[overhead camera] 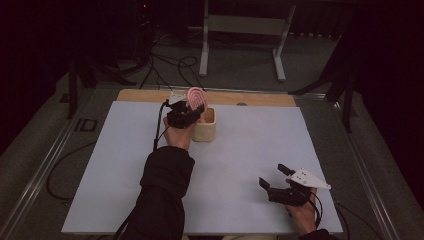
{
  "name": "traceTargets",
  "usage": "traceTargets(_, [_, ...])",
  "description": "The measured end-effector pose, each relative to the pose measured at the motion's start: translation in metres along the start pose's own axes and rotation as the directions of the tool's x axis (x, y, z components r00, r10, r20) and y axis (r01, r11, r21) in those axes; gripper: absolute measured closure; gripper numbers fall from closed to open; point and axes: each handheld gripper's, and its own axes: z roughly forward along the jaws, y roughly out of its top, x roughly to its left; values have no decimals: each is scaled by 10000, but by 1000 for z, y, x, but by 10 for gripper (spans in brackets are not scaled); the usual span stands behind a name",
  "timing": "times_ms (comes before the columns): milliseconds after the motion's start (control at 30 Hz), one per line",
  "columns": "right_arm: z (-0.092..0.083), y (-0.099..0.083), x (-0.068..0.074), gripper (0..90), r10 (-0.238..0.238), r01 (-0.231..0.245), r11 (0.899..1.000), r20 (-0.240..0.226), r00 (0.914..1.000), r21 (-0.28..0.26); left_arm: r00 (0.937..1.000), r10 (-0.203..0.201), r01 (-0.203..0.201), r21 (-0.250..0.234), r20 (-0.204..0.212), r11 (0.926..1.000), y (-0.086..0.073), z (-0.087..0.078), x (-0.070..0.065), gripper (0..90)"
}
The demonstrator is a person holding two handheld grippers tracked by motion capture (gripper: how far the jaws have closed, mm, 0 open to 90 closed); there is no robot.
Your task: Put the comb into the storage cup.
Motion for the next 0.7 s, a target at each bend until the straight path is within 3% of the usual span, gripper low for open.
traceTargets(133, [0,0,0,88,-2,2,10000,-1,10000,8,9996,-281,281,-159,3,9995,-4,-2,4,624])
traceTargets(233, [0,0,0,88,-7,7,10000,-2,10000,10,9997,-220,220,34,-80,9998,-6,0,5,591])
traceTargets(700, [0,0,0,88,-3,3,10000,-5,10000,9,9933,-303,341,321,-1116,9989,-14,-1,8,229])
